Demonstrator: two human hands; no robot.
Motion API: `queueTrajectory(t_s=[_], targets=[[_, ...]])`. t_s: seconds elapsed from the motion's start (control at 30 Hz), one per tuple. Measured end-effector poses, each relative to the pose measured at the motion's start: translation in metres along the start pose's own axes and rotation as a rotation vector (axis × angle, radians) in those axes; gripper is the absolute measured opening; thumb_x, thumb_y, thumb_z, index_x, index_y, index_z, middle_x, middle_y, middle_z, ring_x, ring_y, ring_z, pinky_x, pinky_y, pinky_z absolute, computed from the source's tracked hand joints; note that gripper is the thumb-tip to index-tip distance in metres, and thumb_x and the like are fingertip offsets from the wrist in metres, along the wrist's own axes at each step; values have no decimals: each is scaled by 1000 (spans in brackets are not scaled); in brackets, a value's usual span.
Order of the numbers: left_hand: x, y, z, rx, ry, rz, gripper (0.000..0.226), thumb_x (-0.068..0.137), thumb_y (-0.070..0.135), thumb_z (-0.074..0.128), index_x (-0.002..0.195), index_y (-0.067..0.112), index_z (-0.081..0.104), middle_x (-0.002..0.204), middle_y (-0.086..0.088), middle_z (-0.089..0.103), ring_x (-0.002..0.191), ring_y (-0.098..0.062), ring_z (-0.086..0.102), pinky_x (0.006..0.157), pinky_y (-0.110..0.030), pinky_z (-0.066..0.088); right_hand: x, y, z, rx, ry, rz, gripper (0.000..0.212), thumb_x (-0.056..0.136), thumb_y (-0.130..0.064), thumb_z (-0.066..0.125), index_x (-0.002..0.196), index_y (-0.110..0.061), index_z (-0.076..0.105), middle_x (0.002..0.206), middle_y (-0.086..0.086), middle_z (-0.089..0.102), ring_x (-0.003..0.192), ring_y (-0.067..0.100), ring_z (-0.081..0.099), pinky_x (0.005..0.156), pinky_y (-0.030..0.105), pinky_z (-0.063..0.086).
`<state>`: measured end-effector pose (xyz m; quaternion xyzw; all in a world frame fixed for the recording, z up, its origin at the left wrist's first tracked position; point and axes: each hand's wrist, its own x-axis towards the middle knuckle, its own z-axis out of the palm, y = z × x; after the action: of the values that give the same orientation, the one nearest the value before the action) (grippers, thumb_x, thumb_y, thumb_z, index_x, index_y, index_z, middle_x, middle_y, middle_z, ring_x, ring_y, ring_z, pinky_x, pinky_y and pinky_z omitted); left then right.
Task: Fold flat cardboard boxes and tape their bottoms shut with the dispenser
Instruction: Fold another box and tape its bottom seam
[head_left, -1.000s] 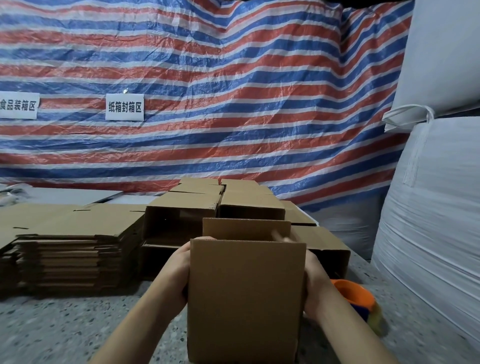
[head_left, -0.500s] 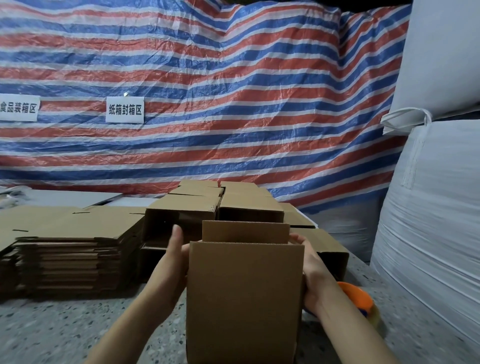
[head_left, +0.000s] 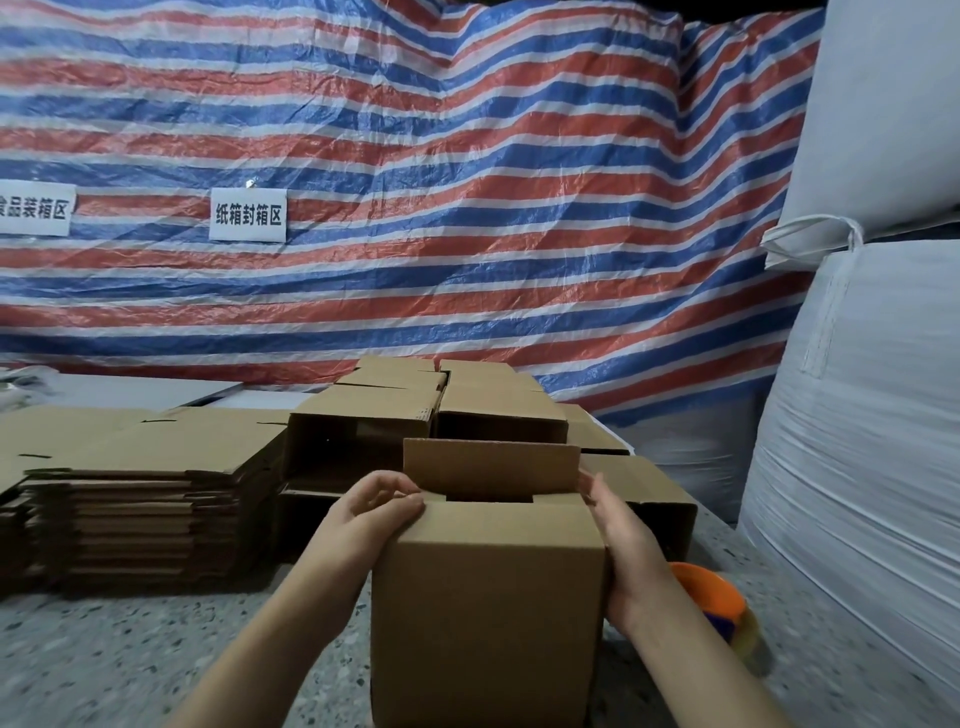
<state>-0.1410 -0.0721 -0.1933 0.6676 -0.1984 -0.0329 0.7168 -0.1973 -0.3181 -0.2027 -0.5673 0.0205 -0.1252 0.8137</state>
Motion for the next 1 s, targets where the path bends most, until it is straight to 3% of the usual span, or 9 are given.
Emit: queueTrajectory(t_s=[0.07, 0.17, 0.3, 0.47, 0.63, 0.73, 0.8, 1.0], targets=[[-1, 1, 0, -32, 15, 8, 8, 91, 20, 66, 98, 24, 66, 104, -8, 67, 87, -25, 62, 68, -34, 49, -4, 0, -2, -9, -79, -18, 52, 95, -64, 48, 127, -28, 66, 117, 16, 73, 106, 33, 72, 76, 41, 59], [0, 0, 2, -73, 41, -7, 32, 90, 19, 67, 117, 31, 55, 115, 1, 62, 99, -24, 63, 72, -33, 51, -7, -4, -2, -114, -132, -51, 61, 80, -42, 74, 136, -30, 57, 118, 16, 72, 105, 33, 71, 78, 40, 58], [3, -1, 6, -126, -13, 29, 56, 94, 14, 59, 137, 44, 38, 125, 18, 50, 112, -19, 59, 78, -31, 52, -7, -6, -1, -149, -164, -52, 65, 79, -33, 69, 141, -36, 49, 122, 13, 71, 109, 34, 70, 82, 42, 57], [5, -1, 11, -190, -39, 15, 50, 95, 12, 56, 123, 53, 46, 124, 15, 53, 102, -25, 65, 64, -28, 57, -10, -4, 0, -125, -134, -57, 55, 91, -30, 61, 143, -39, 47, 119, 6, 73, 105, 30, 72, 75, 35, 59], [2, -1, 11, -230, 8, 16, 35, 92, 12, 61, 109, 43, 61, 116, 7, 62, 99, -26, 66, 66, -34, 57, -13, -6, 1, -103, -149, -92, 47, 79, -39, 70, 125, -48, 63, 116, 6, 73, 104, 29, 72, 76, 36, 60], [-1, -6, 12, -202, 79, 9, 10, 90, 17, 64, 87, 26, 67, 118, 6, 65, 103, -26, 64, 83, -49, 55, -14, -3, 0, -98, -111, -111, 33, 75, -46, 74, 102, -27, 74, 114, 8, 72, 96, 26, 73, 78, 40, 60], [-4, -6, 14, -193, 110, 6, 12, 90, 19, 64, 78, 22, 66, 123, 10, 62, 109, -27, 60, 92, -54, 50, -14, 0, 0, -115, -64, -121, 28, 78, -47, 72, 88, -21, 72, 112, 4, 73, 93, 23, 74, 76, 38, 60], [-5, 1, 11, -47, 91, 0, 5, 94, 20, 60, 93, 16, 62, 123, 9, 61, 109, -24, 59, 95, -52, 49, -11, -2, 4, -147, -33, -106, 24, 77, -42, 67, 80, -18, 69, 112, 8, 72, 97, 29, 68, 74, 37, 59]])
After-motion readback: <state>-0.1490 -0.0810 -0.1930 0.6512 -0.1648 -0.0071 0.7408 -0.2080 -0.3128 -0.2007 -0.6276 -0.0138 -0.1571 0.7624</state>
